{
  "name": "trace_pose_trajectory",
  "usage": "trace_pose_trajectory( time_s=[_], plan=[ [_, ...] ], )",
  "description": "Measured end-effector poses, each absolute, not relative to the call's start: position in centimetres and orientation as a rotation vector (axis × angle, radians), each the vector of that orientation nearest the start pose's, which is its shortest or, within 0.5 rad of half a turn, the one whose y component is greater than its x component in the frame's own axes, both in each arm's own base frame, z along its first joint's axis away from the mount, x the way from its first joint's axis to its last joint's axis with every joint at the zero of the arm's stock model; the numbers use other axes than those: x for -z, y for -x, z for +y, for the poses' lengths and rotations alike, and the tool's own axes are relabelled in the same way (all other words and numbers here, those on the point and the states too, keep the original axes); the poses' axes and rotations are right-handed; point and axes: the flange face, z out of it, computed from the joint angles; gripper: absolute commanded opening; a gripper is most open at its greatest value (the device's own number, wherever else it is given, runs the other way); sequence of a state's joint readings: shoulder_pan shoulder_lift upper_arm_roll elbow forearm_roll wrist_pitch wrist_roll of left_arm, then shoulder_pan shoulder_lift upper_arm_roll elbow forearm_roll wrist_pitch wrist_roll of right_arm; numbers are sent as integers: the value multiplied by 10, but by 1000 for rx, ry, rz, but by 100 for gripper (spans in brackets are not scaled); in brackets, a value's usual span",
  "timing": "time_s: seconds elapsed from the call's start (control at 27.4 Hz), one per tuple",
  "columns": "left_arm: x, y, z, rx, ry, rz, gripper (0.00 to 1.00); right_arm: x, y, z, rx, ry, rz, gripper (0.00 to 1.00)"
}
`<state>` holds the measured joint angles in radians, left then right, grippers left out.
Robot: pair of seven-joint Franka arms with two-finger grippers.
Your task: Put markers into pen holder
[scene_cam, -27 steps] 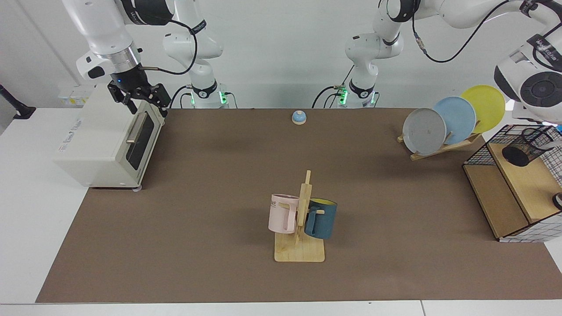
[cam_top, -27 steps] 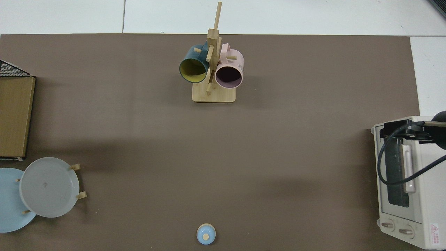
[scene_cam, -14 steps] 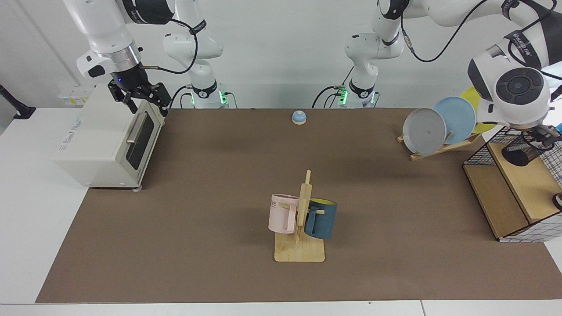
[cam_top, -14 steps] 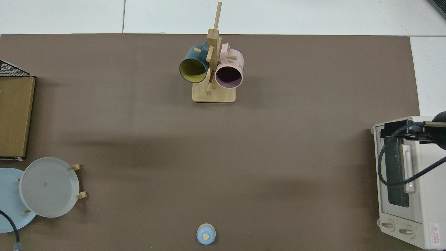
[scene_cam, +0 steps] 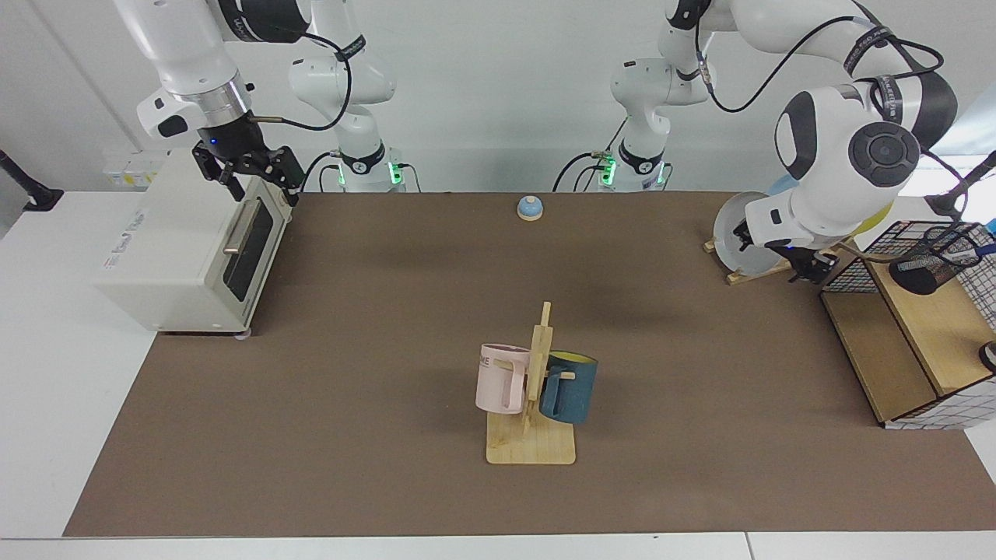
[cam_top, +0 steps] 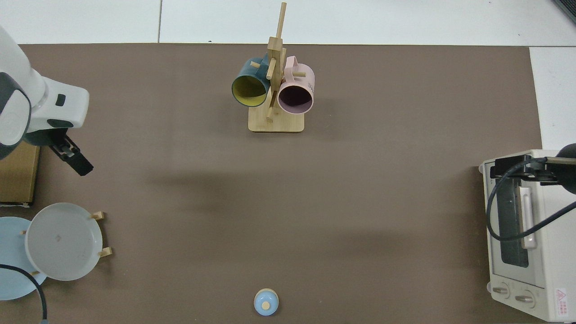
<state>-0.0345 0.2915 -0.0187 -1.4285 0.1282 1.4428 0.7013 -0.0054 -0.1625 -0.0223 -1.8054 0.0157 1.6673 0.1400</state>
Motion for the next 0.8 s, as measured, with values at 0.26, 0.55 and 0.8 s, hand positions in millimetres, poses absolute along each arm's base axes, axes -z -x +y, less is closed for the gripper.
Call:
trace_pose_trajectory(
  time_s=[0.26, 0.55, 0.8],
  plan=[
    [-513, -626, -35, -295, 3108, 735, 100, -608, -510, -13, 36, 3110, 263, 100],
    [-523, -651, -35, 33, 3155, 374, 100, -608, -510, -13, 36, 3110, 263, 100],
    [-544, -654, -17, 152, 3142, 272, 100, -608, -510, -13, 36, 3110, 263, 100]
  ],
)
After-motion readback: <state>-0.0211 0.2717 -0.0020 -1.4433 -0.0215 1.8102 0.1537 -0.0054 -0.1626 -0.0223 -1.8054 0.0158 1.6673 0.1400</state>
